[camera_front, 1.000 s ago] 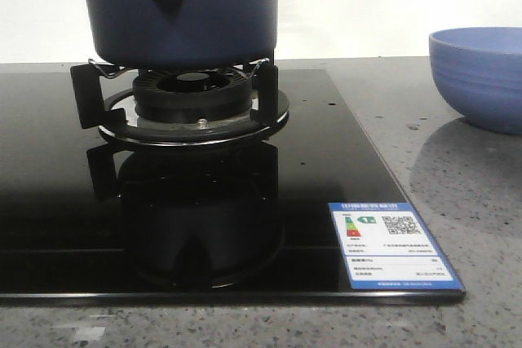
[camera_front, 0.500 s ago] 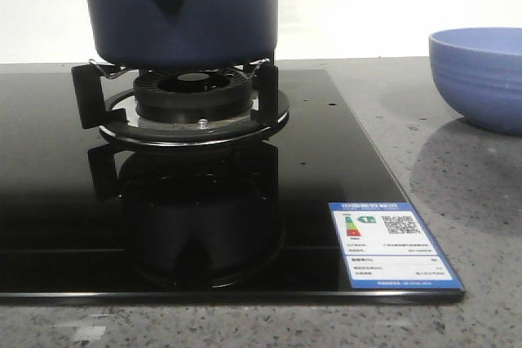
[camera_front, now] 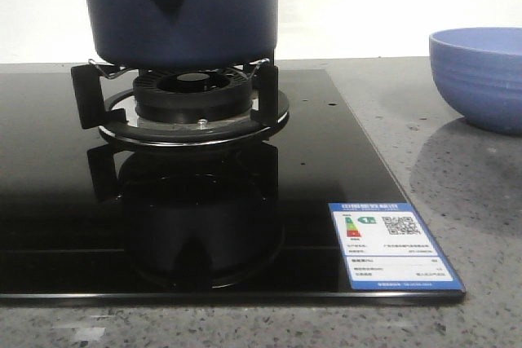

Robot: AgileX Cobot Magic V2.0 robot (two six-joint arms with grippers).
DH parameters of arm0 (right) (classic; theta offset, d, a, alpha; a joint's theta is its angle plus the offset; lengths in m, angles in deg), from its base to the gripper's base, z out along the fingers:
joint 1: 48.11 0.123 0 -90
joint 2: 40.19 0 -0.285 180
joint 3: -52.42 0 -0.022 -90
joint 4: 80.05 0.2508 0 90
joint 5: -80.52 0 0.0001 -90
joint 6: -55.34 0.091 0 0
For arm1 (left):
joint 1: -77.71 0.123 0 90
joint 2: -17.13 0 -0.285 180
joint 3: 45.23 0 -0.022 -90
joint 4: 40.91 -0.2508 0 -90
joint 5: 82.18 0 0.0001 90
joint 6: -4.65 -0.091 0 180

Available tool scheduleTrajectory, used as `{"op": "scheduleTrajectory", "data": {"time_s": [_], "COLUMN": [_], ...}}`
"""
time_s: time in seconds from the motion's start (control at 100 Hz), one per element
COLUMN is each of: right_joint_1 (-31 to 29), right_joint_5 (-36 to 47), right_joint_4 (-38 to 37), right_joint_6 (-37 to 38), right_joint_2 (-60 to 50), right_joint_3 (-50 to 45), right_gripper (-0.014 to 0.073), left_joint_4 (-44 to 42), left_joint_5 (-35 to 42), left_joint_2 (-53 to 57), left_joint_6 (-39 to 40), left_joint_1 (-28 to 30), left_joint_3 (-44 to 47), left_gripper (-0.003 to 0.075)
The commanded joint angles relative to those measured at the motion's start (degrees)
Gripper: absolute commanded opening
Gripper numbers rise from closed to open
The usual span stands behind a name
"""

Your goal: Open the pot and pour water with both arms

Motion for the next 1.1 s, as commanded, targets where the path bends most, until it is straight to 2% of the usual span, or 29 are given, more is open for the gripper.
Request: {"op": "scheduleTrajectory", "data": {"time_s": [0.0, 0.42, 0.49, 0.59, 0.66, 0.8, 0.89, 0.98, 1.09], "right_joint_1": [-0.1, -0.1, -0.1, -0.1, -0.1, -0.1, -0.1, -0.1, -0.1], "right_joint_5": [2.1, 2.0, 2.0, 2.0, 2.0, 2.0, 2.0, 2.0, 2.0], "right_joint_4": [2.2, 2.2, 2.2, 2.2, 2.2, 2.2, 2.2, 2.2, 2.2], "right_joint_6": [-0.8, -0.8, -0.8, -0.8, -0.8, -0.8, -0.8, -0.8, -0.8], "right_joint_2": [0.4, 0.4, 0.4, 0.4, 0.4, 0.4, 0.4, 0.4, 0.4], "right_joint_3": [1.4, 1.4, 1.4, 1.4, 1.4, 1.4, 1.4, 1.4, 1.4], "right_gripper": [-0.0042, -0.0042, -0.0042, -0.0042, -0.0042, -0.0042, -0.0042, -0.0042, -0.0042], "left_joint_4": [0.2, 0.2, -4.8, -20.4, -26.3, -31.4, -35.2, -35.2, -35.2], "left_joint_5": [3.2, 3.5, 3.3, 5.8, 8.1, 6.4, 2.2, -4.5, -7.2], "left_joint_2": [-0.3, -0.3, -0.3, 1.3, 3.8, 11.2, 15.2, 17.3, 18.6], "left_joint_6": [0.2, 0.2, 1.5, 12.1, 18.1, 22.3, 26.6, 26.6, 26.4], "left_joint_1": [0.2, 0.2, 0.2, 1.3, 2.9, 7.4, 10.6, 12.5, 13.2], "left_joint_3": [-1.5, -0.8, 0.1, 3.0, 6.1, 12.1, 14.1, 13.9, 14.0], "left_gripper": [-0.002, -0.002, -0.002, -0.002, -0.002, -0.002, -0.002, -0.002, -0.002]}}
